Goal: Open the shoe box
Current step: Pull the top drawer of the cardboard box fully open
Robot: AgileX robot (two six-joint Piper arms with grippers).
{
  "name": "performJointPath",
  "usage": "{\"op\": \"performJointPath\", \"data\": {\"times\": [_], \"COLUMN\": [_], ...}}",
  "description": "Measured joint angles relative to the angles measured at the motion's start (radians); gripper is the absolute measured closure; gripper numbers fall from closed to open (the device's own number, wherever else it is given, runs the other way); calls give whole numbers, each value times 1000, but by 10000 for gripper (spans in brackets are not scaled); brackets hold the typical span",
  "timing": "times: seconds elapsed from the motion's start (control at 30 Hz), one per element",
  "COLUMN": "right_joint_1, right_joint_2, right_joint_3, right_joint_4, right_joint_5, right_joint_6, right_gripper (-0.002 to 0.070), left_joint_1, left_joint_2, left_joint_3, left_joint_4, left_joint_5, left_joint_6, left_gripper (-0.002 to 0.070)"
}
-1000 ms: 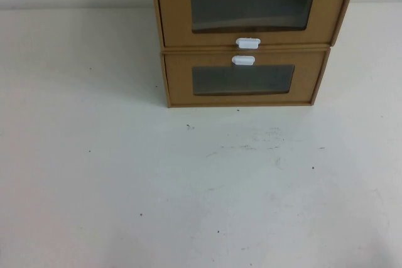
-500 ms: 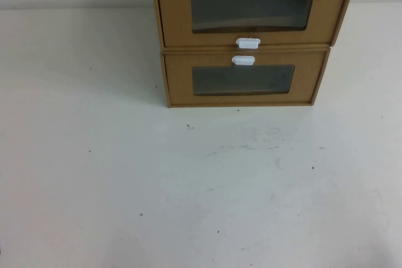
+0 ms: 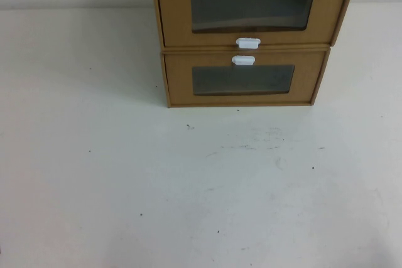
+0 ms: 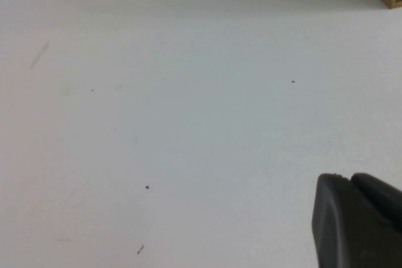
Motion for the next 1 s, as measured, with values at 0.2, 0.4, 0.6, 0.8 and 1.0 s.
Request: {"op": "performJointPath", "data": {"times": [0.2,0.4,0.6,0.8,1.0], "right_joint_1": [0,0,0,0,0], "right_joint_2": [0,0,0,0,0], "right_joint_3": [0,0,0,0,0], "right_joint_4": [12,19,23,25,39], "right_joint_5": [-29,-166,-394,-516,-560], "right_joint_6": [0,0,0,0,2], "right_gripper": [695,695,695,695,695], "left_joint_1": [0,0,0,0,0], "left_joint_2": [0,0,0,0,0], "left_joint_3": [0,0,0,0,0], "left_joint_4": [-7,-18,-20,-23,-31], "left_joint_5": [-91,-285,-503,-530,-745], "left_joint_6": [0,-22,-140,-159,-262], "left_gripper": [682,682,682,682,682]}}
